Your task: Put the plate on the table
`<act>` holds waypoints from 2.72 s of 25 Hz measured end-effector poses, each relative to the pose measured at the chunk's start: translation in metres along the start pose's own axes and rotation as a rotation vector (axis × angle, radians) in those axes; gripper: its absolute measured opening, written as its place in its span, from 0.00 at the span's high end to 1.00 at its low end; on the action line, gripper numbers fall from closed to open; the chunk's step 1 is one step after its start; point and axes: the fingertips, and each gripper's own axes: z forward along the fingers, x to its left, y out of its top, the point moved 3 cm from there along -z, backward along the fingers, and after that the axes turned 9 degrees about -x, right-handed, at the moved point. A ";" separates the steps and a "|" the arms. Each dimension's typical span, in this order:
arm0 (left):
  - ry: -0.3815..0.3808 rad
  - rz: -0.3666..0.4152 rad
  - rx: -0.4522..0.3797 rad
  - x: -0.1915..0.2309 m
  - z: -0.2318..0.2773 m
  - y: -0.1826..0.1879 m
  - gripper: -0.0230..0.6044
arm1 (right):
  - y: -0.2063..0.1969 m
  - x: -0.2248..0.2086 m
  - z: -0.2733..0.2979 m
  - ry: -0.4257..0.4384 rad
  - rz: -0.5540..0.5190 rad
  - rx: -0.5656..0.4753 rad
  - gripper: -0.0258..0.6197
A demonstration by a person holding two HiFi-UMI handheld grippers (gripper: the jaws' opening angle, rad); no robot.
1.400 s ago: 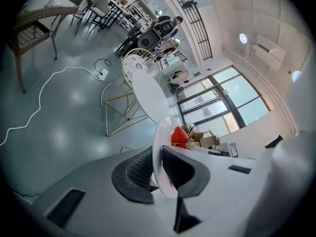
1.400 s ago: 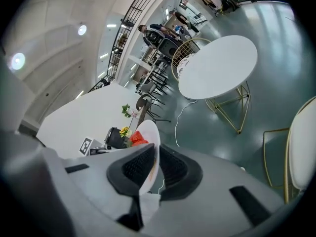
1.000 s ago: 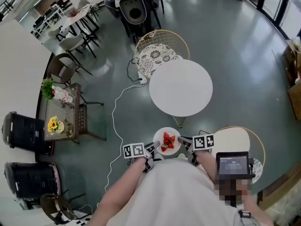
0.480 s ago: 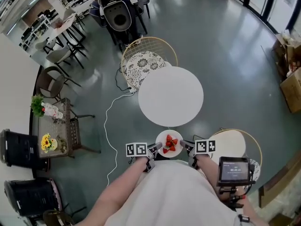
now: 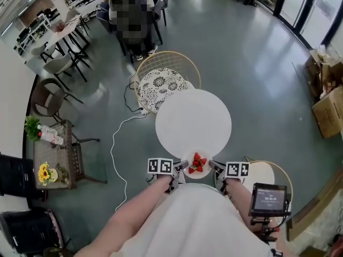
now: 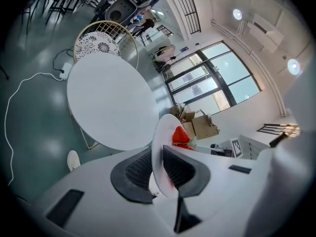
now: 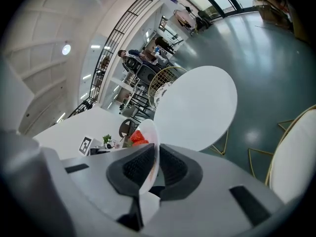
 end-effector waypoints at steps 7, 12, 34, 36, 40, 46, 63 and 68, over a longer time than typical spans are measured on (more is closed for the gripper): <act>0.005 -0.007 0.014 0.022 -0.003 0.042 0.91 | 0.020 0.010 0.042 -0.021 0.006 0.009 0.92; 0.006 -0.012 0.016 0.040 -0.010 0.064 0.91 | 0.025 0.018 0.069 -0.020 0.016 0.000 0.92; 0.047 -0.032 0.005 0.069 0.017 0.105 0.91 | 0.058 -0.005 0.121 -0.022 -0.005 0.089 0.92; 0.065 -0.048 0.007 0.070 0.029 0.112 0.91 | 0.071 -0.014 0.126 -0.017 -0.014 0.113 0.92; 0.096 -0.070 0.014 0.071 0.053 0.122 0.91 | 0.089 -0.035 0.133 -0.017 -0.004 0.135 0.92; 0.145 -0.087 0.048 0.082 0.087 0.138 0.91 | 0.111 -0.065 0.151 -0.016 0.035 0.171 0.92; 0.247 -0.020 0.110 0.118 0.173 0.167 0.89 | 0.148 -0.147 0.194 -0.041 0.065 0.239 0.92; 0.249 -0.036 0.103 0.119 0.176 0.168 0.89 | 0.153 -0.148 0.196 -0.050 0.033 0.238 0.92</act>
